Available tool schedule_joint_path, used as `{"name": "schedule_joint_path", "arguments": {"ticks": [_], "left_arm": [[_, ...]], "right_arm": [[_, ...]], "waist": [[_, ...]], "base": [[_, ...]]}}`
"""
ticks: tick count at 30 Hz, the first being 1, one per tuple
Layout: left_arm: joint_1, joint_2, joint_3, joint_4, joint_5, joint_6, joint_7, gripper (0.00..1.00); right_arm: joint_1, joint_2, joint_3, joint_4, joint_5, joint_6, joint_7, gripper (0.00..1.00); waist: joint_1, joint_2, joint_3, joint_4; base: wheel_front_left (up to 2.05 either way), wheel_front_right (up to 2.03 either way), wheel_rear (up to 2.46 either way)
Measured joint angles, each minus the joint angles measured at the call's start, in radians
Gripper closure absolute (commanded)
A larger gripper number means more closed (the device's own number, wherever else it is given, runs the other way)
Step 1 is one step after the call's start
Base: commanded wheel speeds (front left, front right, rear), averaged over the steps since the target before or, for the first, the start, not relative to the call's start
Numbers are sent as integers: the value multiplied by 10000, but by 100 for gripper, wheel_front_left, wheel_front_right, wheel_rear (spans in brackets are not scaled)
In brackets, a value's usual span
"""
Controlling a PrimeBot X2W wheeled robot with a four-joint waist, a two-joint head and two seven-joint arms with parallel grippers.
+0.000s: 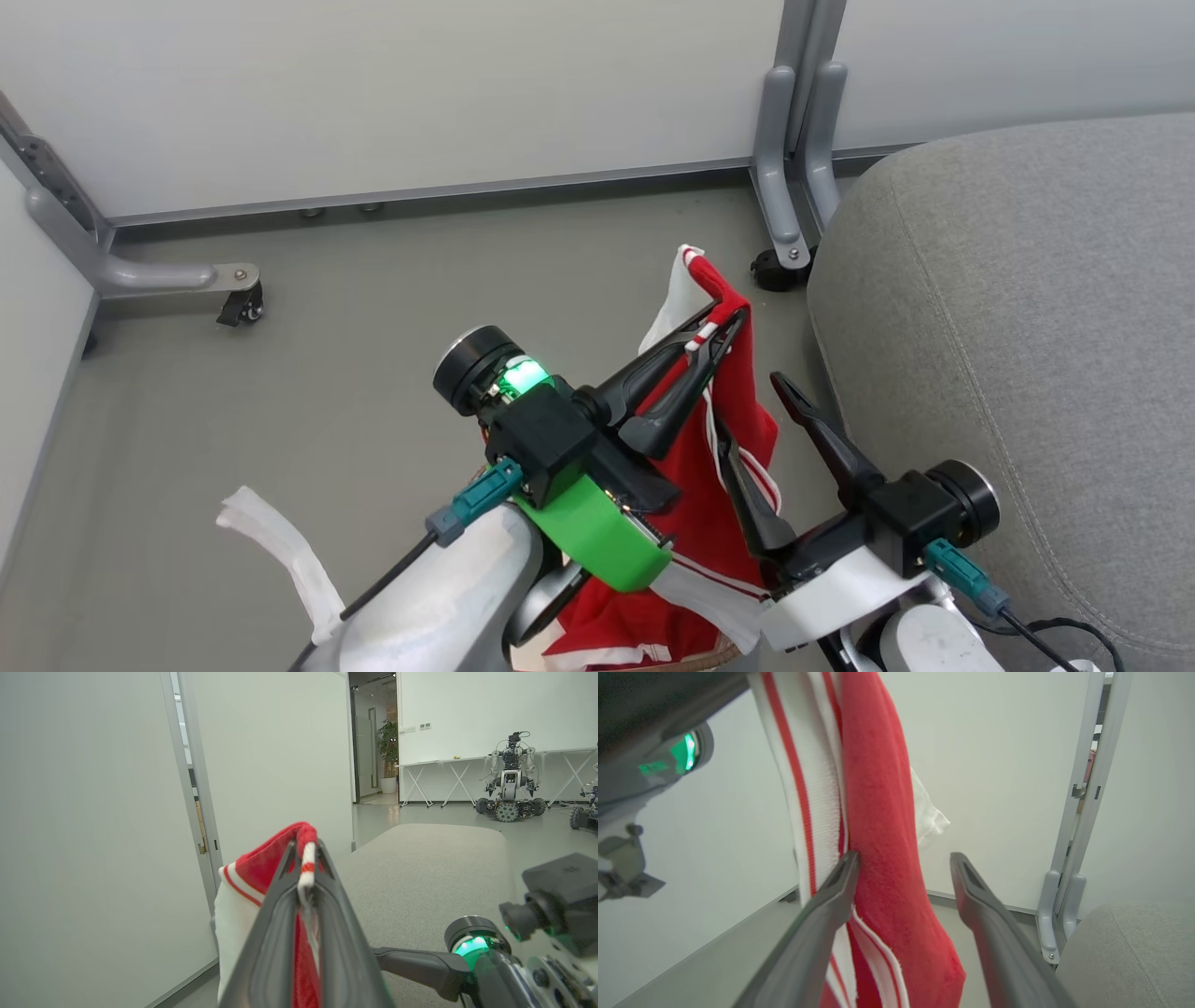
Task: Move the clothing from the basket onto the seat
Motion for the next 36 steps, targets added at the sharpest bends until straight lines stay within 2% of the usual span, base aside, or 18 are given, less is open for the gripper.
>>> {"name": "schedule_joint_path", "arguments": {"ticks": [7, 8, 9, 10, 11, 17, 21, 30, 31, 32, 36], "left_arm": [[-233, 44, -476, -316, -305, 0, 0, 100], [-241, 71, -535, -334, -313, 0, 0, 100], [-242, 86, -575, -339, -337, 0, 0, 100], [-242, 98, -581, -336, -383, 0, 0, 100], [-240, 117, -566, -320, -405, 0, 0, 100], [98, 169, -322, 215, -1095, 0, -12, 100], [168, 456, -382, 757, -1181, 0, -15, 100], [223, 575, -639, 1354, -1308, 0, -15, 100], [223, 568, -596, 1354, -1302, 21, -15, 72], [223, 546, -512, 1321, -1266, 82, -15, 0], [230, 504, -286, 1267, -1145, 155, -15, 0]], "right_arm": [[-123, -151, 199, 690, 309, 0, -2, 0], [-123, -153, 217, 752, 362, 0, -2, 5], [-123, -161, 242, 809, 431, 0, 0, 26], [-123, -176, 259, 907, 506, 0, -2, 75], [-122, -192, 257, 997, 539, 0, 0, 100], [-73, -282, 284, 1264, 775, 0, 0, 100], [63, -316, 255, 1367, 817, 0, 0, 100], [238, -263, -184, 1346, 832, 0, 0, 100], [253, -257, -201, 1344, 830, 0, 0, 100], [255, -255, -222, 1344, 828, 0, 0, 100], [260, -228, -328, 1344, 825, 0, 0, 100]], "waist": [[0, 0, -9, 215], [0, 0, -16, 245], [0, 0, -20, 270], [0, 0, -25, 300], [0, 0, -33, 329], [0, 0, -111, 430], [0, 0, -150, 419], [0, 0, -184, 398], [0, 0, -189, 401], [0, 0, -193, 403], [0, 0, -204, 397]], "base": [[0, 0, 0], [0, 0, 0], [0, 0, 0], [0, 0, 0], [0, 0, 0], [0, 0, 0], [0, 0, 0], [0, 0, 0], [0, 0, 0], [0, 0, 0], [0, 0, 0]]}}
